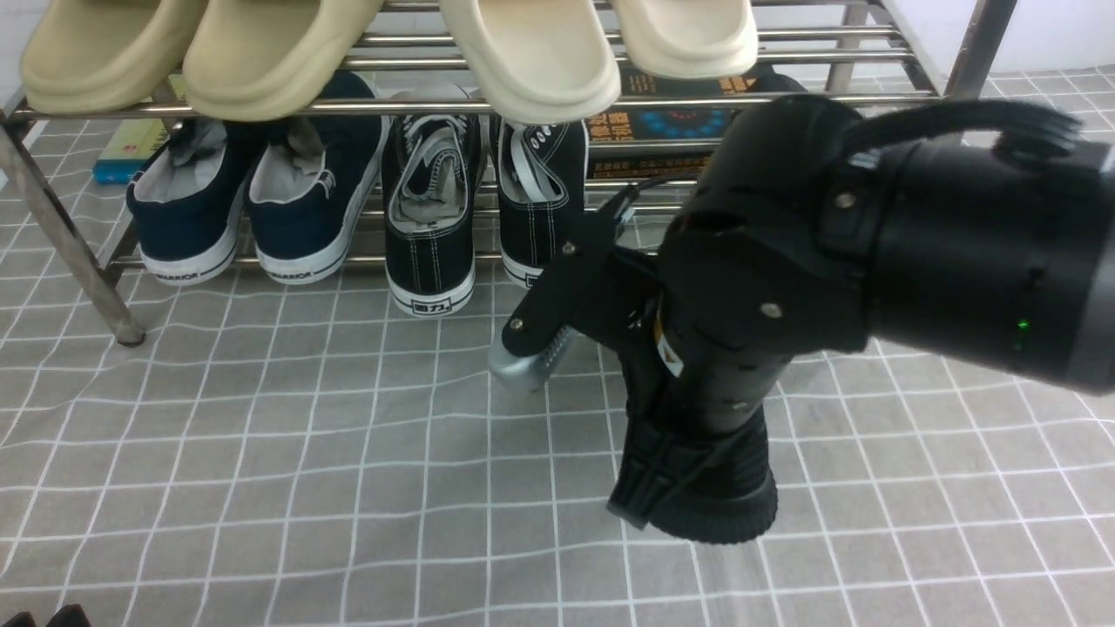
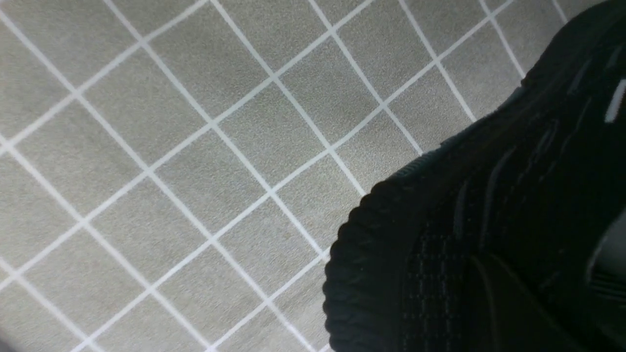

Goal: Take the shoes off the shelf with your hand from the grey coffee tablecloth.

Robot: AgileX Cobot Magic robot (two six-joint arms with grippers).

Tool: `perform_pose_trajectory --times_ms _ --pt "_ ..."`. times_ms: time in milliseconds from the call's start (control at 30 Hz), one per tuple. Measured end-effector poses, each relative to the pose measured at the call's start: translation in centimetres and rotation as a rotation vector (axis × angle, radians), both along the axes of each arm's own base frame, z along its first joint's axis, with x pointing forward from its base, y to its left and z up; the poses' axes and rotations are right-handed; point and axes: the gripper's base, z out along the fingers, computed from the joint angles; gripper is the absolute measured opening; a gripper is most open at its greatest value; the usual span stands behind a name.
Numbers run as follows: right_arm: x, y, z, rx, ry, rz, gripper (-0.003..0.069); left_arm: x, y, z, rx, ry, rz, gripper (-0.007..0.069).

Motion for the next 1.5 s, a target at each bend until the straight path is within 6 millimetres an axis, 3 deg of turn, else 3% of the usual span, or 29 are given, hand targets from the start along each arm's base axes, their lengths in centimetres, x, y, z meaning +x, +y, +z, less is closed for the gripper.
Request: perform_pose_trajectory --times_ms 400,633,800,900,967,1000,1033,1067,1300,1500 --pt "1.6 1.0 -2.6 -0.062 -0.053 0.015 0.0066 0.0 0.0 0.0 0.000 0.000 0.000 0.0240" --pt "1.4 0.9 -2.6 -0.071 -0.039 0.009 0.0307 0.0 0.0 0.0 0.000 0.000 0.000 0.0240" --pt "1.4 0.0 -0.4 -0.073 -0.055 0.003 0.0323 0.0 0.0 0.0 0.000 0.000 0.000 0.0240" --pt "2.7 -1.7 2.9 0.004 -0.134 -0.013 0.0214 0.0 0.0 0.0 0.000 0.000 0.000 0.0240" --pt "4.0 -3.3 4.0 0.048 -0.165 -0.064 0.0104 0.0 0.0 0.0 0.000 0.000 0.000 0.0240" --pt "4.2 -3.5 4.1 0.053 -0.167 -0.071 0.0092 0.0 0.0 0.0 0.000 0.000 0.000 0.0240" --pt "5.6 -5.2 4.3 0.092 -0.166 -0.143 0.0010 0.0 0.0 0.0 0.000 0.000 0.000 0.0240" --pt "6.4 -6.2 4.4 0.120 -0.157 -0.185 -0.0008 0.0 0.0 0.0 0.000 0.000 0.000 0.0240" --pt "10.7 -10.7 3.9 0.246 -0.171 -0.365 0.0021 0.0 0.0 0.0 0.000 0.000 0.000 0.0240" --pt "12.8 -12.5 4.2 0.317 -0.269 -0.406 0.0260 0.0 0.0 0.0 0.000 0.000 0.000 0.0240"
